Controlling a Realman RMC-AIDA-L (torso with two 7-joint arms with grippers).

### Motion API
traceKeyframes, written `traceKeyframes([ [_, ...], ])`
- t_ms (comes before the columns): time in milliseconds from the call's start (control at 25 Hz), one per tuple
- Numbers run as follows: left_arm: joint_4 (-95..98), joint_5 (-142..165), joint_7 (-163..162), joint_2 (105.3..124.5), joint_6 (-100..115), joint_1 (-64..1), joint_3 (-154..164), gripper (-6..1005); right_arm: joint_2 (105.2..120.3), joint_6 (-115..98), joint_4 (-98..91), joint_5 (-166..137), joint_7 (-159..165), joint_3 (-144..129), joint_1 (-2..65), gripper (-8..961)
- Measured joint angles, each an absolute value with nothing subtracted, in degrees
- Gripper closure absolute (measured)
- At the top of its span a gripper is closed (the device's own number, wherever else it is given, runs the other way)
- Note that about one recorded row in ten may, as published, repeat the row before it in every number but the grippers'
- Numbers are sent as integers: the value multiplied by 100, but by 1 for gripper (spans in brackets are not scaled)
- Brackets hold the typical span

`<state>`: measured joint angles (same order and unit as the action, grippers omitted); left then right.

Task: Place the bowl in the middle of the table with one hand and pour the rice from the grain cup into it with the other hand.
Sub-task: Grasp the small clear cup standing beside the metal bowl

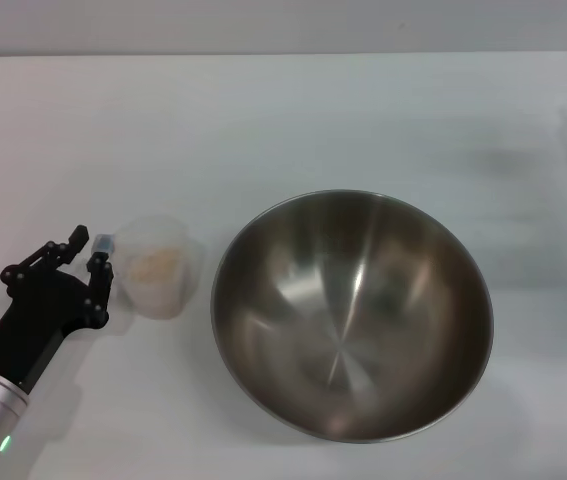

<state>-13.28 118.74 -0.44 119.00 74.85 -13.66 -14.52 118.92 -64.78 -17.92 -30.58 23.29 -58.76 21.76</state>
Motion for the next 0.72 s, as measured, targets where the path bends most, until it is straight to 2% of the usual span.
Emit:
traceKeyframes([
  [520, -1456, 11865, -45, 11909, 7510, -1446, -1470, 935, 11892, -6476, -1790, -3058, 2318, -5876, 2199, 475],
  [720, -1535, 11865, 71, 11909, 7714, -1482, -1626, 972, 11894, -6469, -1781, -3059, 2200, -5877, 2202, 475],
])
